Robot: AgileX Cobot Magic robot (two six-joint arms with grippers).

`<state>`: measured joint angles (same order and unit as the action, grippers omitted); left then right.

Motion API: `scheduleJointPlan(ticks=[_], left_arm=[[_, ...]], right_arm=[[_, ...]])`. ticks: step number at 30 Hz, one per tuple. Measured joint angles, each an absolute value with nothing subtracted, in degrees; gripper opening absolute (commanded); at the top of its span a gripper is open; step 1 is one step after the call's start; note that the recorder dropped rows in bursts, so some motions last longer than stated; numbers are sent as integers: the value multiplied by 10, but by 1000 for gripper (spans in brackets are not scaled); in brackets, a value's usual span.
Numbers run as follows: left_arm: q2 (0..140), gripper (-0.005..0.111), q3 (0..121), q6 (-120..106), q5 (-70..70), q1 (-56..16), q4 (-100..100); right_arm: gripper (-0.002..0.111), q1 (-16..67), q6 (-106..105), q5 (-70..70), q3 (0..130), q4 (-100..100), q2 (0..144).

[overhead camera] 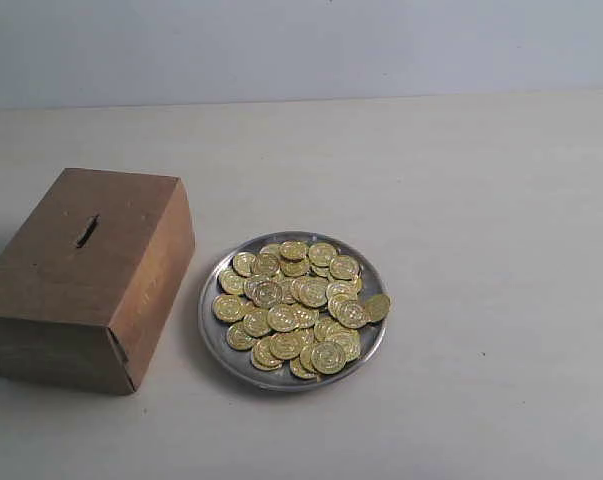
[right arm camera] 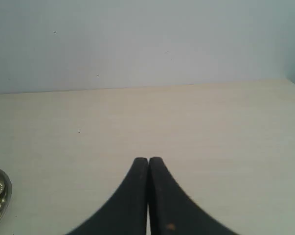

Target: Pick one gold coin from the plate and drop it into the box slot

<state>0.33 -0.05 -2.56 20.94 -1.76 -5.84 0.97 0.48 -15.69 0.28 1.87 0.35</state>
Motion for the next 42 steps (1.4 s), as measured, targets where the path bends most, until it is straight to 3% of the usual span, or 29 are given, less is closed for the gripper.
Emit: scheduleJointPlan(ticks=[6,14,27,30,35,42], left_arm=[[3,0,-1,-48,194,-18,-72],[3,0,-1,-15,69,-18,-340],[3,0,-1,0,56,-18,-385],[3,0,-1,0,81,-18,-401],[3,0,3,-18,148,-18,-437],[8,0,52,-298,284,-33,-610]], right_arm=[[0,10,5,-142,3,19,3],[0,10,92,21,3,154,3],[0,10,128,26,3,286,3],[0,10,142,-29,22,288,3],[0,10,39,-182,187,288,18],[0,10,-129,-416,455,288,255]])
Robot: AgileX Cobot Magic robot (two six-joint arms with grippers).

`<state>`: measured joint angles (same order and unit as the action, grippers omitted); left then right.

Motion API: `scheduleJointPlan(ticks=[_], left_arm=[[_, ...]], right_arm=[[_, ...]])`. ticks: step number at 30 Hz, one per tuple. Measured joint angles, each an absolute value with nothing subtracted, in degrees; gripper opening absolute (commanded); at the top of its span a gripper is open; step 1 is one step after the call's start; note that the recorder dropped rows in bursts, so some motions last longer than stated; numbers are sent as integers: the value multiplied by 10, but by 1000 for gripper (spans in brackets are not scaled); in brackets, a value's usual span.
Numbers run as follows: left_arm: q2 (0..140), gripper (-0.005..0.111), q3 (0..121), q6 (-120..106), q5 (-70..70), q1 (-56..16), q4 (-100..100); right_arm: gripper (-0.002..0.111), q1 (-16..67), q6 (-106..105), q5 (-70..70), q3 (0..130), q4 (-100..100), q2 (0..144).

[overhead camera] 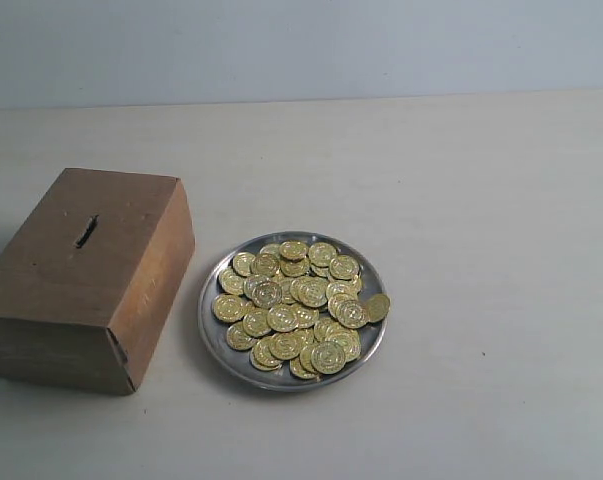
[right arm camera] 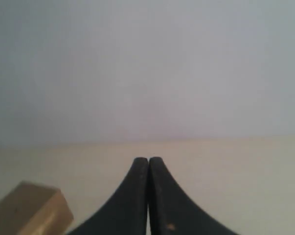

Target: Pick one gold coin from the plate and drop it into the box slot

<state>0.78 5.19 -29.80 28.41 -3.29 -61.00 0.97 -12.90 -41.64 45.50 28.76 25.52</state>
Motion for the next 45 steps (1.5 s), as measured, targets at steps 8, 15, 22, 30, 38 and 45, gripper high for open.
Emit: scheduleJointPlan(ticks=[8,15,22,30,38,45], left_arm=[[109,0,166,-509,410,-43,-639],[230,0,252,-638,414,-63,-532],[333,0,256,-695,357,-92,-515],[376,0,256,-702,337,-110,-515],[379,0,257,-702,327,-110,-516],[379,0,257,-702,327,-110,-522]], right_arm=[[0,83,-238,-593,615,313,593],[0,253,-182,-588,634,171,806],[0,369,-97,-520,634,95,972],[0,438,11,-465,668,28,1062],[29,454,55,-481,711,18,1120],[70,454,72,-493,714,17,1149]])
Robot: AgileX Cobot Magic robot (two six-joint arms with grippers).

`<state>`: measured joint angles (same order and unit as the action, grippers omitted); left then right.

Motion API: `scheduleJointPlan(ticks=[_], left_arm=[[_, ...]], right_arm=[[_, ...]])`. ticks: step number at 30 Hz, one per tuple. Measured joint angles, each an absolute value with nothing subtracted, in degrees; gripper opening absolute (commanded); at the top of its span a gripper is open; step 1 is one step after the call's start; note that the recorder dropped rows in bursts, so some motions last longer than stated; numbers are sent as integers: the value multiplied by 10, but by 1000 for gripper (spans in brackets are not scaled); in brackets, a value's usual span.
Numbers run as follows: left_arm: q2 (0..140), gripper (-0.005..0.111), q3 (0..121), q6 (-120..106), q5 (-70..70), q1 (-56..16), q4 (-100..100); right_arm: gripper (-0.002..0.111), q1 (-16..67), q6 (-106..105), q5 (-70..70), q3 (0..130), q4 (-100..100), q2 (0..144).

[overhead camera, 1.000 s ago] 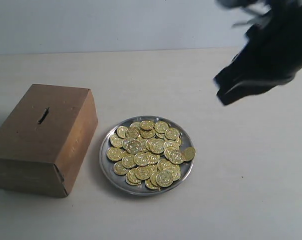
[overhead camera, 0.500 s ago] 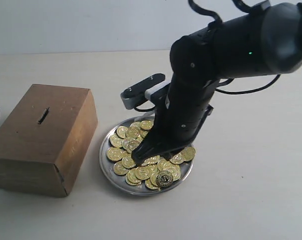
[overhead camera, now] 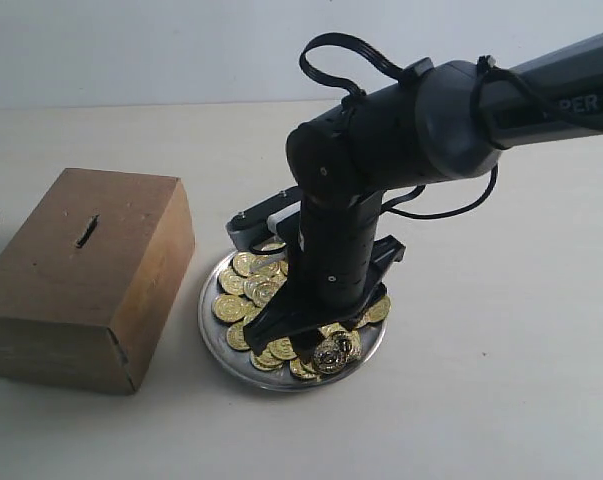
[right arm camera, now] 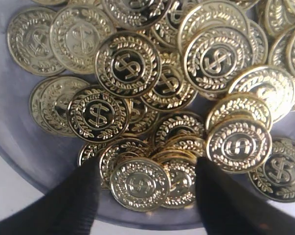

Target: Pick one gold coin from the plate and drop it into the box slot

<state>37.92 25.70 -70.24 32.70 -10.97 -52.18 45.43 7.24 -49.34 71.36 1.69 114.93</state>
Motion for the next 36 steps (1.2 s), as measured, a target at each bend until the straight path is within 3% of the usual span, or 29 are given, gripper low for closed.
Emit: scheduleJointPlan(ticks=[23,36], left_arm=[[379,0,257,-702,327,-110,-532],[379,0,257,-702,327,-110,-532]], right_arm=[[58,466,135,-494,714,5,1149],[58,466,154,-496,714,5,1149]])
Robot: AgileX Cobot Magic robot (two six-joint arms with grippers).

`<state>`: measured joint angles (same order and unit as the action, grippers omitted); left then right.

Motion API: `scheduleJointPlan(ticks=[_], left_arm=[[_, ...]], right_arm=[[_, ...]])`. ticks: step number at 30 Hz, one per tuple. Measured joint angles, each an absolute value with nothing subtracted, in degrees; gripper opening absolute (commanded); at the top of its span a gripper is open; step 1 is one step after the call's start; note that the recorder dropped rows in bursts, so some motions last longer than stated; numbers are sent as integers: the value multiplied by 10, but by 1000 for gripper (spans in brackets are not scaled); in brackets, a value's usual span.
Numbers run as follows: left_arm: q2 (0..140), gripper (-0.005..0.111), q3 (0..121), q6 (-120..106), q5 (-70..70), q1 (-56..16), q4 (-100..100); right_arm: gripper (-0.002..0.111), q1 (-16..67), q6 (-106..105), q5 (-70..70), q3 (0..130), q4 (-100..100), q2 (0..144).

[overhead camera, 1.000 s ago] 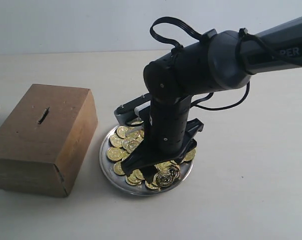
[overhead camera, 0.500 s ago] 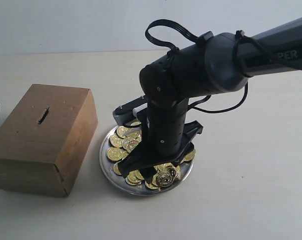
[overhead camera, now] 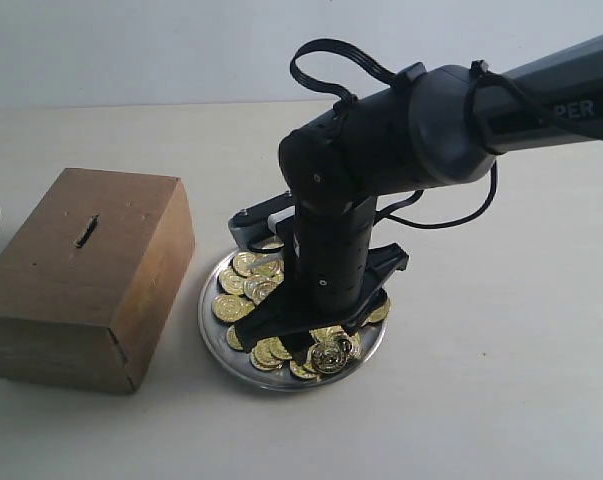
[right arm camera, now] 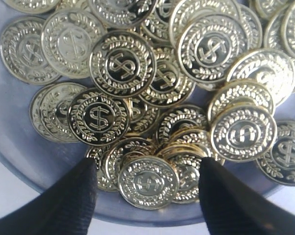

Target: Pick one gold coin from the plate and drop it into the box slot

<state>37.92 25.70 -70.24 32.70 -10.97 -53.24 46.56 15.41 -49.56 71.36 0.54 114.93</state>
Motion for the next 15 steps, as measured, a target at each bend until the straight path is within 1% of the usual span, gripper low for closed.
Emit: scheduleJointPlan(ticks=[7,15], left_arm=[[379,0,257,-702,327,-110,-536],[379,0,257,-702,327,-110,-537]], right_arm=[[55,466,160,-496,714,5,1149],[55,466,179,-496,714,-8,1149]])
